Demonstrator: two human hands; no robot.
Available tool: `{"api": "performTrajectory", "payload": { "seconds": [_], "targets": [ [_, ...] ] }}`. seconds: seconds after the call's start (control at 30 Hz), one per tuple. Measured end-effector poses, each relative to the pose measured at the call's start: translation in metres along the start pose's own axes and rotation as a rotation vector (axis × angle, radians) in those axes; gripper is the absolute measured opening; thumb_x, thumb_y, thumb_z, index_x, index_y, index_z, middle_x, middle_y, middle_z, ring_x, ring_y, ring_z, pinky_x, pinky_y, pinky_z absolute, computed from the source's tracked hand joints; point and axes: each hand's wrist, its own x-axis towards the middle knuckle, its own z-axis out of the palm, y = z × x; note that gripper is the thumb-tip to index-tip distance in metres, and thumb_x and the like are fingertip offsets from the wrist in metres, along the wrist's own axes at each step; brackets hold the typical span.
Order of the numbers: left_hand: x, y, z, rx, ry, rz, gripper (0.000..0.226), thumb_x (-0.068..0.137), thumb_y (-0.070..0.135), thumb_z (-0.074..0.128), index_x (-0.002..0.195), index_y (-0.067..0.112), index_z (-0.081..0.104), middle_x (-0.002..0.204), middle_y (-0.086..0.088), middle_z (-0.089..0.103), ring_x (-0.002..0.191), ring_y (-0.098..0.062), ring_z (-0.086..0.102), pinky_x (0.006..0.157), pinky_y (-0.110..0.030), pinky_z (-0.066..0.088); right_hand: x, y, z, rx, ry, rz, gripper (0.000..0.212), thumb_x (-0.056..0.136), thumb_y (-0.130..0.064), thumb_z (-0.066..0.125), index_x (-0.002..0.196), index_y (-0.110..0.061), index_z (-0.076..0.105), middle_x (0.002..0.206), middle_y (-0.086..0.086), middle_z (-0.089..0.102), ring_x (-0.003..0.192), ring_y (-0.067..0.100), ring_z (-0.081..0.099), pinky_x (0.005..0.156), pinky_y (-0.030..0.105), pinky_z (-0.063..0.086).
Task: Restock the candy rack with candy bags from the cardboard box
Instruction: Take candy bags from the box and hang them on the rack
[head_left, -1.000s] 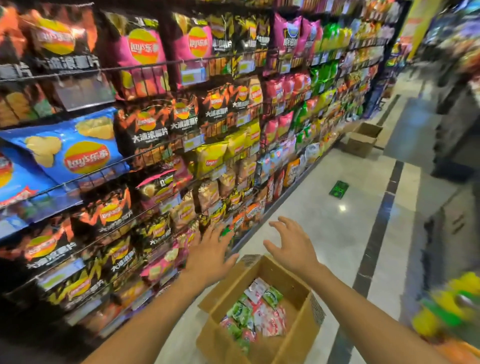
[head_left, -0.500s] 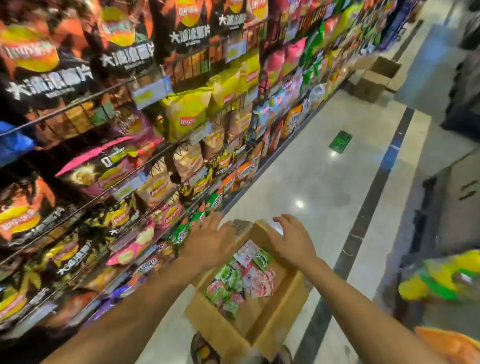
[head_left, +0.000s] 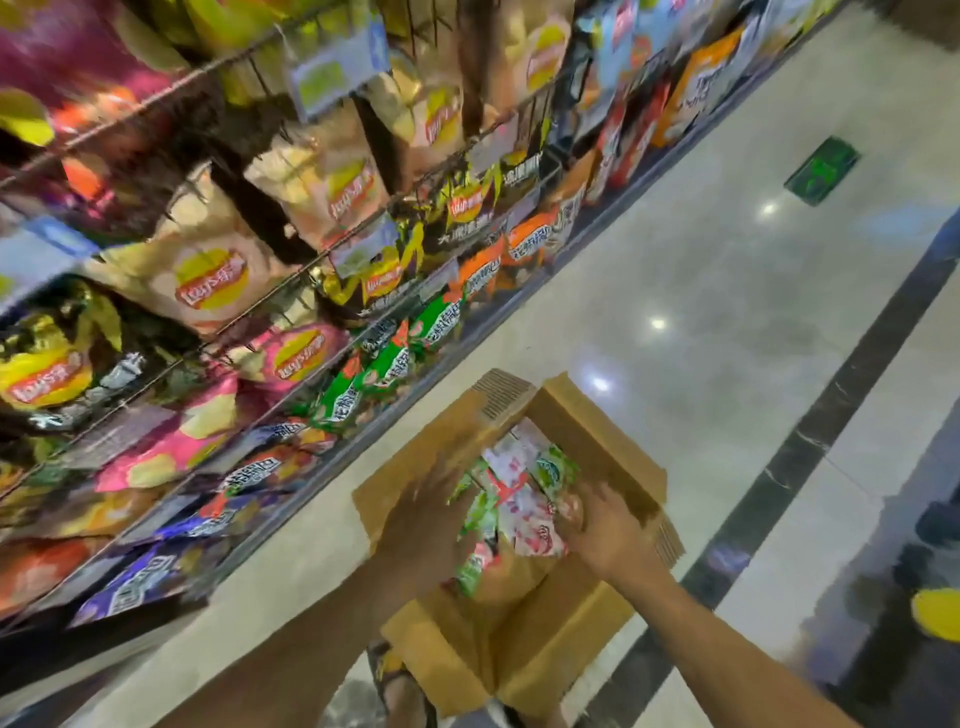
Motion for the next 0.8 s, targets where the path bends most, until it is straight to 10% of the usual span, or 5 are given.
{"api": "performTrajectory", "payload": {
  "seconds": [0.27, 0.47, 0.6, 0.8],
  "targets": [
    [0.087, -0.008, 0.139, 0.016, -0.147, -0.024, 0.067, 0.105, 0.057, 0.036, 0.164, 0.028, 0.025, 0.174, -0.006, 0.015, 0.161, -0.031, 0.009, 0.128, -0.053, 0.014, 0.101, 0.092, 0.134, -0.031, -0.218, 0.048, 0.058, 0.093, -0.047, 0.051, 0.148, -0.031, 0.046, 0.158, 0.001, 0.040, 0.146, 0.029, 0.036, 0.110, 0.048, 0.044],
    [0.142, -0.018, 0.226, -0.033, -0.225, -0.005, 0.068, 0.103, 0.053, 0.044, 0.163, 0.031, 0.022, 0.175, -0.003, 0.011, 0.161, -0.029, 0.006, 0.128, -0.057, 0.014, 0.164, 0.153, 0.238, -0.051, -0.289, 0.077, 0.087, 0.077, -0.082, 0.028, 0.149, -0.035, 0.041, 0.154, 0.000, 0.048, 0.144, 0.028, 0.039, 0.112, 0.048, 0.041],
    [0.171, -0.027, 0.270, -0.043, -0.248, 0.033, 0.069, 0.105, 0.050, 0.044, 0.165, 0.028, 0.019, 0.175, -0.003, 0.007, 0.162, -0.028, 0.002, 0.130, -0.052, 0.009, 0.192, 0.146, 0.257, -0.165, -0.307, 0.105, 0.056, 0.095, -0.041, 0.055, 0.147, -0.023, 0.043, 0.150, 0.005, 0.047, 0.138, 0.029, 0.043, 0.109, 0.045, 0.045],
    [0.199, -0.048, 0.315, -0.089, -0.241, 0.044, 0.069, 0.104, 0.041, 0.051, 0.165, 0.028, 0.021, 0.175, -0.001, 0.011, 0.161, -0.025, 0.005, 0.130, -0.045, 0.011, 0.249, 0.172, 0.304, -0.363, -0.356, 0.107, 0.060, 0.101, -0.022, 0.047, 0.158, -0.024, 0.028, 0.159, 0.009, 0.037, 0.147, 0.032, 0.033, 0.120, 0.050, 0.032]
  ]
}}
